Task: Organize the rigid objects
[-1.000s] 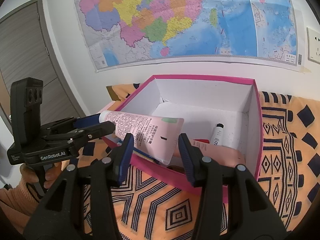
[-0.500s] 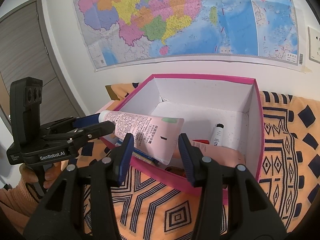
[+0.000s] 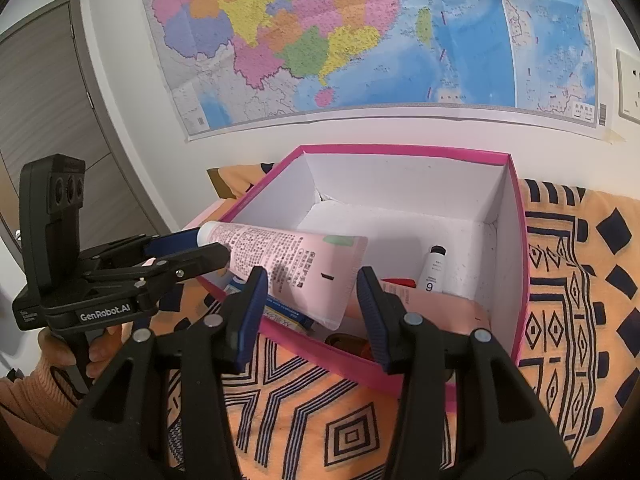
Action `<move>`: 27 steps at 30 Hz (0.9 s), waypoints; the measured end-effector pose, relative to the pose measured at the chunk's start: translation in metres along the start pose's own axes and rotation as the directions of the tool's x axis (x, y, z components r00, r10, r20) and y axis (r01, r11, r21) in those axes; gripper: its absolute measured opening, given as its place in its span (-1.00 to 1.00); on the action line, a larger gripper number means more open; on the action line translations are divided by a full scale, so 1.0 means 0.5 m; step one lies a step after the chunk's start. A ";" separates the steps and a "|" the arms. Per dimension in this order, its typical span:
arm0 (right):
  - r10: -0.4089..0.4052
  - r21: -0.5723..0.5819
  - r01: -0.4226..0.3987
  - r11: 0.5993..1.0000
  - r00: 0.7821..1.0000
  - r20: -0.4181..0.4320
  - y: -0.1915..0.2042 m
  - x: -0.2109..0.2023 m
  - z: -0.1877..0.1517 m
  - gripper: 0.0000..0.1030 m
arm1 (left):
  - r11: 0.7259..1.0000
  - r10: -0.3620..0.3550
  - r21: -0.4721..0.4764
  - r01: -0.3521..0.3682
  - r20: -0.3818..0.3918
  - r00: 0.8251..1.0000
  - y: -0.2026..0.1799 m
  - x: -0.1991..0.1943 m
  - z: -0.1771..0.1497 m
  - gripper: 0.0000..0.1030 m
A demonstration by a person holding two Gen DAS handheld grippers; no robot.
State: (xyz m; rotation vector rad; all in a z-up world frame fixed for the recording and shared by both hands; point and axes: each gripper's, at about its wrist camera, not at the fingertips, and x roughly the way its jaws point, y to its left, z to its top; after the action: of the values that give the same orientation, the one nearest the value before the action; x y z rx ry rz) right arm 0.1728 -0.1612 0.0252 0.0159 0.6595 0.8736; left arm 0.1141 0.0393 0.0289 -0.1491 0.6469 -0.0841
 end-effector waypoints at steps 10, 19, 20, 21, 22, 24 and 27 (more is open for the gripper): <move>-0.003 -0.003 0.003 1.000 1.000 -0.004 -0.006 0.003 0.003 -0.05 | 1.000 0.000 -0.004 0.000 -0.013 1.000 0.002 0.010 0.002 0.03; -0.004 -0.003 0.004 1.000 1.000 -0.012 -0.010 0.013 0.007 -0.05 | 1.000 0.003 -0.008 -0.003 -0.027 1.000 0.007 0.022 0.003 0.03; -0.004 -0.001 0.004 1.000 1.000 -0.013 -0.012 0.016 0.007 -0.05 | 1.000 0.004 -0.008 -0.004 -0.029 1.000 0.008 0.024 0.004 0.03; -0.004 0.000 0.004 1.000 1.000 -0.015 -0.013 0.018 0.007 -0.05 | 1.000 0.005 -0.010 -0.005 -0.031 0.999 0.009 0.026 0.004 0.03; -0.004 0.002 0.004 1.000 1.000 -0.017 -0.014 0.019 0.007 -0.05 | 1.000 0.006 -0.011 -0.006 -0.034 0.999 0.010 0.028 0.004 0.03; -0.005 0.003 0.005 1.000 1.000 -0.020 -0.014 0.023 0.007 -0.05 | 1.000 0.009 -0.011 -0.010 -0.039 0.999 0.011 0.032 0.004 0.03; -0.005 0.009 0.005 1.000 1.000 -0.027 -0.018 0.029 0.008 -0.05 | 1.000 0.015 -0.012 -0.016 -0.048 0.999 0.012 0.039 0.005 0.04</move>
State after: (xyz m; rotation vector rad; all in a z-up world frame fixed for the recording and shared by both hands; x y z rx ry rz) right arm 0.1878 -0.1557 0.0183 0.0110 0.6890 0.8673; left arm 0.1314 0.0432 0.0181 -0.1539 0.6966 -0.0689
